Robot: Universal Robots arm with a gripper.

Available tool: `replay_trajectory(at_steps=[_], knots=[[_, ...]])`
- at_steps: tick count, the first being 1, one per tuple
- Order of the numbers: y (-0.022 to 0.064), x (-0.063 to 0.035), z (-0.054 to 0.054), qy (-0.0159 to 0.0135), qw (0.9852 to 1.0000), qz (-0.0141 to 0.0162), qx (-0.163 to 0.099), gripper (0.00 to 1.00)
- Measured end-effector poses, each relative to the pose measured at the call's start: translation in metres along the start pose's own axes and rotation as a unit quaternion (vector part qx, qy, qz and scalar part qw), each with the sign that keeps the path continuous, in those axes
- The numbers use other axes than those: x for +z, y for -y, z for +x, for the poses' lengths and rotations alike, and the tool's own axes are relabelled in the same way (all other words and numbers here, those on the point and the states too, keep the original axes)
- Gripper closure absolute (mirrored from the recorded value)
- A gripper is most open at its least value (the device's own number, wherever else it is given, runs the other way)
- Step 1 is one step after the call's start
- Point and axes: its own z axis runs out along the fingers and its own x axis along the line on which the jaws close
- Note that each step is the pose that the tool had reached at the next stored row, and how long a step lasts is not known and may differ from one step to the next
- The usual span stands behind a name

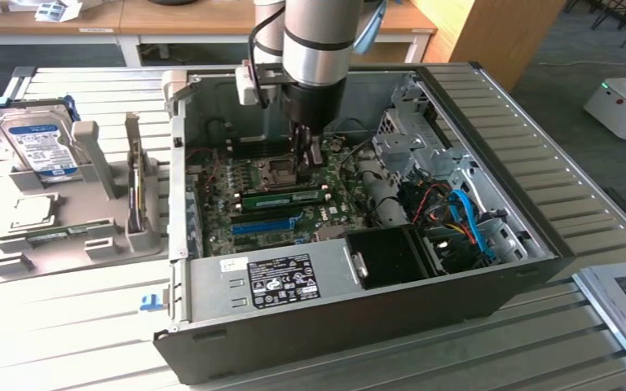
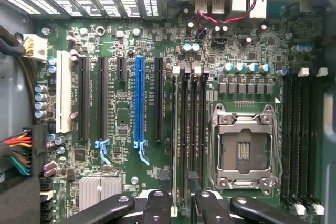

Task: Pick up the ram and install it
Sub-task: 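Insert the ram into the slot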

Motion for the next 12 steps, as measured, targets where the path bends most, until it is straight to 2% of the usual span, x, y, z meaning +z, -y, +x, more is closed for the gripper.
replay_trajectory(at_steps=[12], knots=[[0.0003, -0.0195, 0.000, 0.0000, 1.0000, 0.0000, 0.000, 0.75]])
